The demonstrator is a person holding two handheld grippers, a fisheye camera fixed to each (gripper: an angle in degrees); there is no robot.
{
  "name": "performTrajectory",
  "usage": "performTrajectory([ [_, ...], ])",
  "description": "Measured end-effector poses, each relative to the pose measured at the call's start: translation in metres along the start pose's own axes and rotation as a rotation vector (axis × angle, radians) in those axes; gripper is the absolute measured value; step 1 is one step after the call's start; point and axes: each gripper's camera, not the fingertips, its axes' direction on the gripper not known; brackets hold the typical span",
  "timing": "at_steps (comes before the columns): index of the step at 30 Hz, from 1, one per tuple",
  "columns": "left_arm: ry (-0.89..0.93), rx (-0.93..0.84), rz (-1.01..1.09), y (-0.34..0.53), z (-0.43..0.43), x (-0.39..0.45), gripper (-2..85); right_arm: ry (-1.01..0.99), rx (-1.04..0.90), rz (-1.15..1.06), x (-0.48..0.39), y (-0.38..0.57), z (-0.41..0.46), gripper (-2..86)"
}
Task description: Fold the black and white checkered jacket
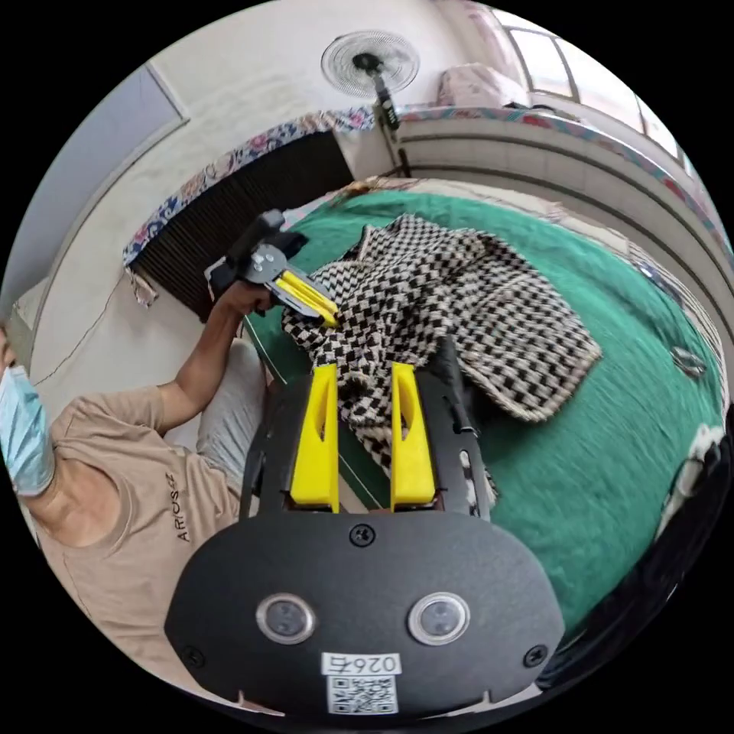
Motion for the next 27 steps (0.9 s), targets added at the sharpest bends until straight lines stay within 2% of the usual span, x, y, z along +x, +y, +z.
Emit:
performTrajectory([
  [1, 0.031, 0.031, -0.033, 0.001, -0.002, -0.007, 4.3, -0.040, -0.109, -0.006, 0.008, -0.016, 0.021, 9.3],
  [4, 0.099, 0.146, -0.087, 0.008, -0.016, -0.023, 2.0, 0.021, -0.155, -0.077, 0.010, -0.029, 0.010, 2.7],
  [9, 0.279, 0.462, -0.131, 0.032, -0.050, -0.044, 0.7, -0.231, -0.016, -0.167, 0.013, -0.049, -0.079, 1.1],
  [11, 0.229, 0.535, -0.147, 0.038, -0.057, -0.045, 4.2, -0.250, 0.133, -0.177, 0.021, -0.073, -0.129, 1.2],
  [12, 0.170, 0.566, -0.164, 0.041, -0.059, -0.044, 7.4, -0.142, 0.314, -0.119, 0.040, -0.093, -0.177, 1.8],
  [13, 0.117, 0.585, -0.180, 0.042, -0.059, -0.041, 10.6, 0.009, 0.556, 0.053, 0.071, -0.104, -0.227, 2.6],
  [14, 0.097, 0.588, -0.182, 0.041, -0.058, -0.040, 11.7, 0.033, 0.691, 0.163, 0.089, -0.102, -0.248, 3.0],
  [15, 0.068, 0.572, -0.181, 0.038, -0.055, -0.036, 13.8, -0.037, 0.894, 0.319, 0.118, -0.091, -0.274, 4.0],
  [16, 0.044, 0.539, -0.167, 0.031, -0.052, -0.032, 15.5, -0.187, 1.015, 0.334, 0.136, -0.080, -0.280, 5.2],
  [17, 0.032, 0.515, -0.154, 0.027, -0.050, -0.029, 16.3, -0.258, 1.051, 0.312, 0.140, -0.076, -0.278, 5.3],
  [18, 0.009, 0.458, -0.135, 0.018, -0.044, -0.025, 16.7, -0.334, 1.029, 0.259, 0.141, -0.076, -0.267, 5.7],
  [20, -0.032, 0.367, -0.116, 0.005, -0.033, -0.017, 17.1, -0.250, 0.823, 0.216, 0.129, -0.083, -0.238, 6.3],
  [22, -0.083, 0.270, -0.078, -0.009, -0.016, -0.002, 16.8, -0.082, 0.633, 0.236, 0.116, -0.067, -0.189, 6.2],
  [24, -0.106, 0.248, -0.047, -0.017, -0.007, 0.010, 15.9, -0.041, 0.573, 0.264, 0.117, -0.041, -0.156, 6.5],
  [27, -0.119, 0.344, 0.004, -0.024, -0.005, 0.030, 13.3, 0.032, 0.469, 0.320, 0.126, 0.004, -0.114, 9.6],
])
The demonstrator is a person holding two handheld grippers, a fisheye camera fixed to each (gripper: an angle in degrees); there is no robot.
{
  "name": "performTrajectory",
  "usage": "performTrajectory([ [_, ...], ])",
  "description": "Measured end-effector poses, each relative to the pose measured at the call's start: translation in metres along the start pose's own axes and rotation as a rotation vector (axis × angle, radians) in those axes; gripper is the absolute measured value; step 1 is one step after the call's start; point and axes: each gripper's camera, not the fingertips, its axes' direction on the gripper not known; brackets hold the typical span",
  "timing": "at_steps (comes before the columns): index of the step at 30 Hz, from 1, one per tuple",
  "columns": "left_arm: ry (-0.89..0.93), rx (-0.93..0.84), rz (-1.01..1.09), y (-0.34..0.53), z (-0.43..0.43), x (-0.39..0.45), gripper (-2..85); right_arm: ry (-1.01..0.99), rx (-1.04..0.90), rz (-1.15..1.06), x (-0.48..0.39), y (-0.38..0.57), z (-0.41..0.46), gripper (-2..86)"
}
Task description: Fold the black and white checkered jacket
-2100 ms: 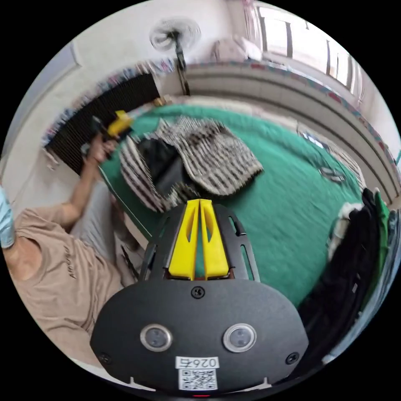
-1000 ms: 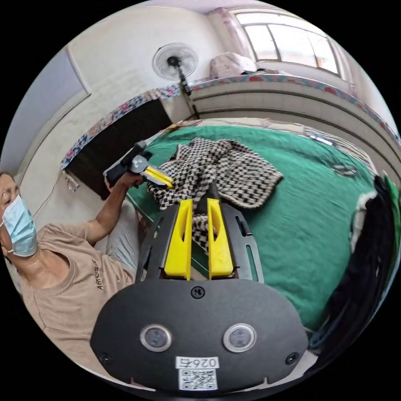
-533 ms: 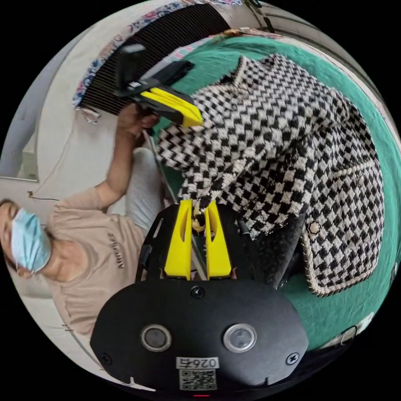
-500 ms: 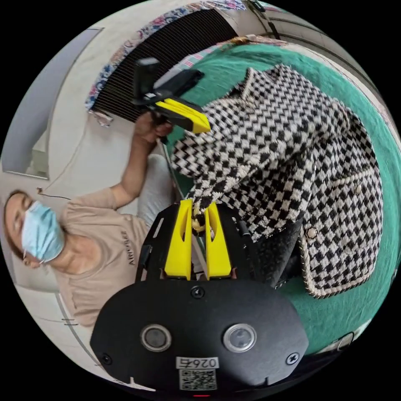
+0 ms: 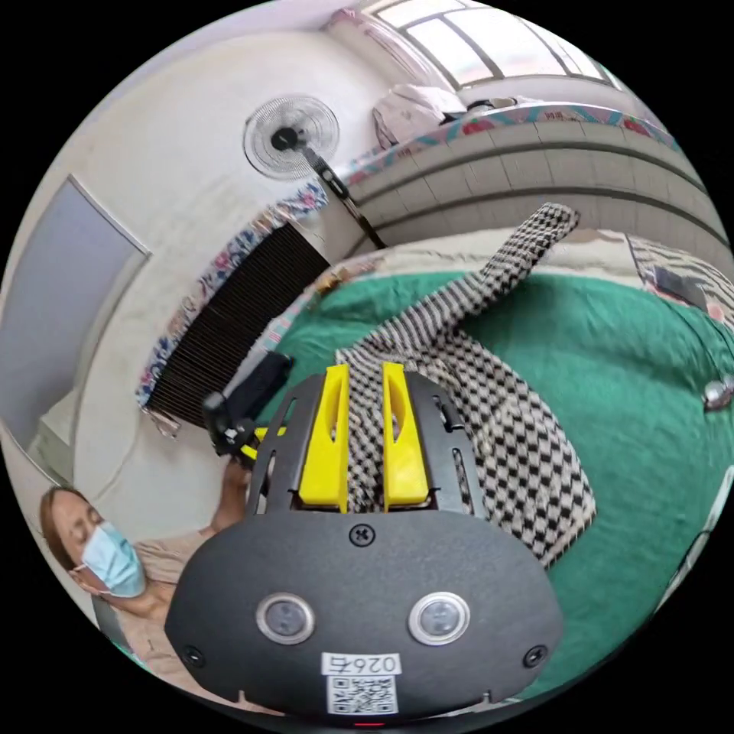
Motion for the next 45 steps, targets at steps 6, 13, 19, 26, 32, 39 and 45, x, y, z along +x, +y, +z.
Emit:
performTrajectory([
  [6, -0.097, -0.324, -0.005, -0.020, 0.079, 0.013, 16.7, 0.396, -0.077, 0.151, 0.033, 0.058, 0.001, 20.1],
  [13, -0.242, -0.437, 0.134, -0.016, 0.092, 0.040, 5.6, 0.327, -0.167, 0.068, 0.009, 0.027, 0.035, 6.3],
  [19, 0.195, 0.242, 0.118, 0.003, -0.037, 0.025, 4.0, 0.779, -0.104, -0.211, -0.083, -0.027, 0.009, 0.6],
  [26, 0.618, -0.006, 0.495, 0.011, -0.029, 0.080, 4.8, 0.705, 0.283, 0.187, -0.026, -0.067, -0.139, 2.0],
  [32, 0.423, -0.782, 0.902, 0.054, 0.066, 0.187, 4.9, 0.355, 0.089, -0.111, -0.067, -0.006, -0.058, 2.0],
  [39, 0.520, -0.391, 0.576, 0.028, 0.000, 0.108, 5.1, -0.013, -0.179, -0.412, -0.135, 0.036, 0.047, 5.4],
  [45, 0.423, -0.216, 0.431, 0.034, -0.056, 0.052, -0.1, 0.242, -0.475, -0.421, -0.131, 0.056, 0.087, 2.8],
])
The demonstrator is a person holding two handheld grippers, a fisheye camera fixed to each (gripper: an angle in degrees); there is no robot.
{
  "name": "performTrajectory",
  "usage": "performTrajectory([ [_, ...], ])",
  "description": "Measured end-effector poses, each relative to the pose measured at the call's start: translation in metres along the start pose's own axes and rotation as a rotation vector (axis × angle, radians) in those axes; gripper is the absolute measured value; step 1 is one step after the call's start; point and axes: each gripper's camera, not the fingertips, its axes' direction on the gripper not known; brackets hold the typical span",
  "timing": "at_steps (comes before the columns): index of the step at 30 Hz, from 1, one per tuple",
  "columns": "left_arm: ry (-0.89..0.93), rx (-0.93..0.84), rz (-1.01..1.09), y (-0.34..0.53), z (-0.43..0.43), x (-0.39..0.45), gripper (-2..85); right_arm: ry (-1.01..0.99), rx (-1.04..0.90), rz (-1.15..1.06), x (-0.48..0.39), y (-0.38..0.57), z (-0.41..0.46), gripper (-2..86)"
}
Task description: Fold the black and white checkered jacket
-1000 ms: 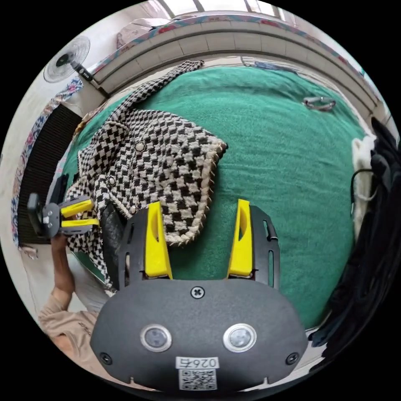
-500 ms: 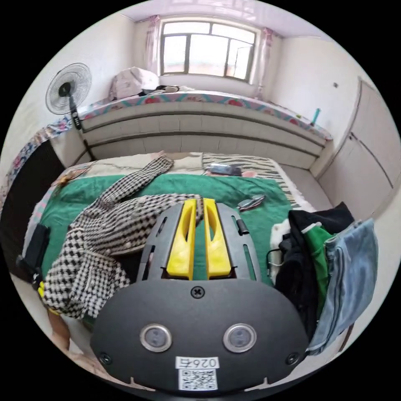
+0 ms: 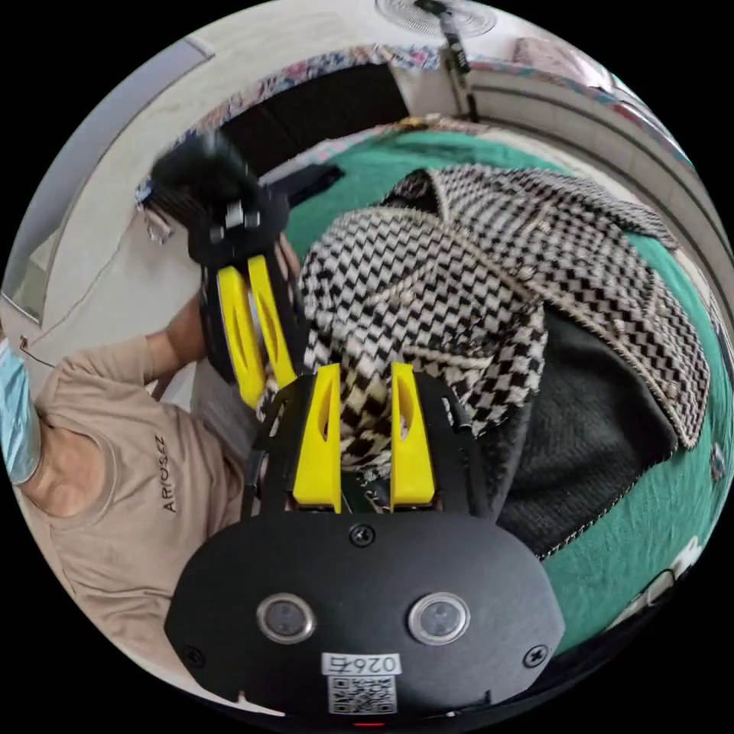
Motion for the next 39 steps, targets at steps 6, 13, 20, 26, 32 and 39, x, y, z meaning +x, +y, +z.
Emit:
performTrajectory([
  [6, -0.308, 0.093, -0.373, 0.049, -0.067, -0.031, -0.7, 0.208, 0.138, 0.378, 0.035, 0.099, -0.052, 0.9],
  [13, -0.333, 0.473, -0.722, 0.120, -0.135, -0.062, 12.2, 0.080, 0.474, 0.497, 0.051, 0.161, -0.073, 3.3],
  [20, -0.476, 0.107, -0.754, 0.094, -0.101, -0.085, 12.1, -0.309, 0.312, 0.208, 0.037, 0.081, 0.002, 0.7],
  [26, -0.499, -0.089, -0.749, 0.118, -0.146, -0.057, 1.2, -0.192, 0.171, -0.034, -0.038, 0.076, 0.015, -0.8],
  [32, -0.408, 0.214, -0.998, 0.236, -0.225, -0.034, 0.3, 0.157, 0.312, 0.268, 0.010, 0.129, -0.013, -0.9],
  [39, -0.516, 0.752, -1.116, 0.305, -0.273, 0.021, -0.9, 0.121, 0.030, 0.269, 0.024, 0.154, 0.038, -0.9],
])
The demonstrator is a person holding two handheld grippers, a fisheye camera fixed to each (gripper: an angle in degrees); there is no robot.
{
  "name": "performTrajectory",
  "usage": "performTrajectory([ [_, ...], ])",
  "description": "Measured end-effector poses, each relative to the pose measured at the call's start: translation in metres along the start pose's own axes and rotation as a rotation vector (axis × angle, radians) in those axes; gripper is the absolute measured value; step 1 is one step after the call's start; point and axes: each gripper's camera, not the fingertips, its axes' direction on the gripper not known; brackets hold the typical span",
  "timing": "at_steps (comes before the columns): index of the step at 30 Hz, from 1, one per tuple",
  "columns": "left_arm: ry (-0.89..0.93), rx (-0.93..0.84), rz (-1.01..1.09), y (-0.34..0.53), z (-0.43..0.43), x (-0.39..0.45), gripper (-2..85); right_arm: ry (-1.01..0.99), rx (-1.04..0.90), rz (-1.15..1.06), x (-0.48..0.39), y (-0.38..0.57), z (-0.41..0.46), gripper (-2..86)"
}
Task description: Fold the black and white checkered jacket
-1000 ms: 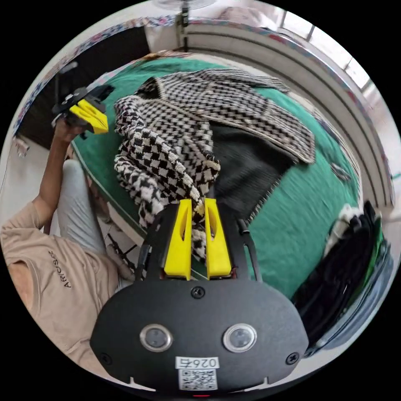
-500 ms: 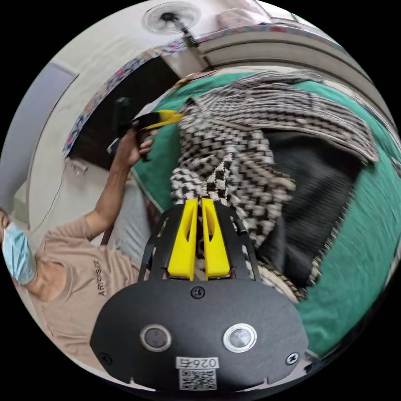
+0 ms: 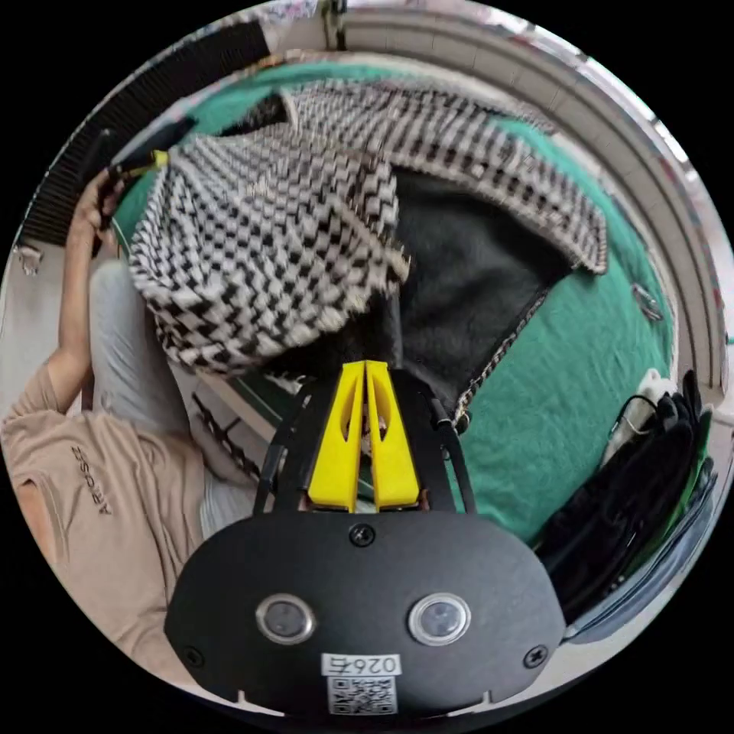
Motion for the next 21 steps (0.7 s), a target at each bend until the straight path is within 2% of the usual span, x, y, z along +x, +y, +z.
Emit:
performTrajectory([
  [2, 0.108, 0.177, 0.033, 0.011, -0.020, 0.001, -0.9, 0.048, 0.132, 0.036, 0.008, 0.016, -0.014, -0.8],
  [4, 0.230, 0.352, 0.139, 0.023, -0.035, 0.015, -1.0, 0.076, 0.353, 0.124, 0.029, 0.038, -0.032, -0.7],
  [8, 0.239, 0.458, 0.404, 0.037, -0.044, 0.062, -1.0, -0.148, 0.702, 0.197, 0.068, 0.069, -0.055, 0.1],
  [9, 0.246, 0.483, 0.502, 0.044, -0.047, 0.080, -1.0, -0.199, 0.887, 0.189, 0.071, 0.089, -0.065, -0.3],
  [10, 0.272, 0.535, 0.588, 0.053, -0.053, 0.097, -1.0, -0.206, 1.085, 0.178, 0.069, 0.112, -0.074, -0.7],
  [13, 0.428, 0.679, 0.762, 0.076, -0.069, 0.134, -0.9, -0.162, 1.348, 0.115, 0.053, 0.148, -0.084, -0.9],
  [15, 0.547, 0.686, 0.843, 0.084, -0.070, 0.153, -0.8, -0.140, 1.377, 0.058, 0.047, 0.151, -0.081, -1.0],
  [17, 0.666, 0.592, 0.910, 0.080, -0.060, 0.172, -0.6, -0.140, 1.266, -0.015, 0.049, 0.136, -0.074, -1.0],
  [18, 0.717, 0.482, 0.967, 0.075, -0.047, 0.186, -0.5, -0.149, 1.134, -0.053, 0.055, 0.119, -0.068, -0.9],
  [19, 0.717, 0.373, 0.993, 0.067, -0.030, 0.199, -0.7, -0.168, 1.034, -0.058, 0.060, 0.107, -0.061, -0.9],
  [21, 0.602, 0.267, 0.957, 0.054, 0.002, 0.216, -0.8, -0.174, 1.064, -0.035, 0.066, 0.105, -0.055, -0.9],
])
